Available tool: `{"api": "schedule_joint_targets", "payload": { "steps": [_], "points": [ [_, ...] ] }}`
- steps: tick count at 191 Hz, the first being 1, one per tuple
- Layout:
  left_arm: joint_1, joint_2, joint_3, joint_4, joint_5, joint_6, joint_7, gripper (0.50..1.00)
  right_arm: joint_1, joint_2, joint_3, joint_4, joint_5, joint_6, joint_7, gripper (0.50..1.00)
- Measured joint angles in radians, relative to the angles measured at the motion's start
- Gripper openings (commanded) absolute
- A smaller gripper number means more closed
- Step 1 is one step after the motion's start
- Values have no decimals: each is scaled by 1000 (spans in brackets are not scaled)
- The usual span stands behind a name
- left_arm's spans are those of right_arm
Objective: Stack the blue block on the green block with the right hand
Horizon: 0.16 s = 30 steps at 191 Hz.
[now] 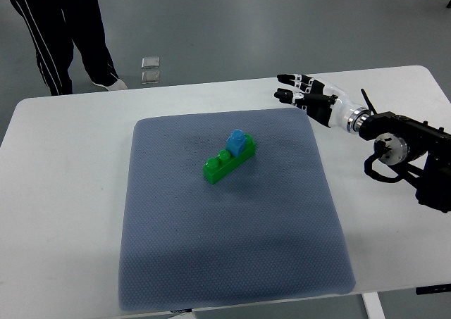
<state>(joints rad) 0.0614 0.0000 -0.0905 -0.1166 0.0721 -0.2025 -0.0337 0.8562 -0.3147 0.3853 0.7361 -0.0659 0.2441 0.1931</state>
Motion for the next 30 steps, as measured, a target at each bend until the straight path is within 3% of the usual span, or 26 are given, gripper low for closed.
{"api": "schedule_joint_targets", "payload": {
  "steps": [30],
  "points": [
    [0,0,0,0,0,0,0,1000,0,0,0,0,3,-2,0,921]
  ]
}}
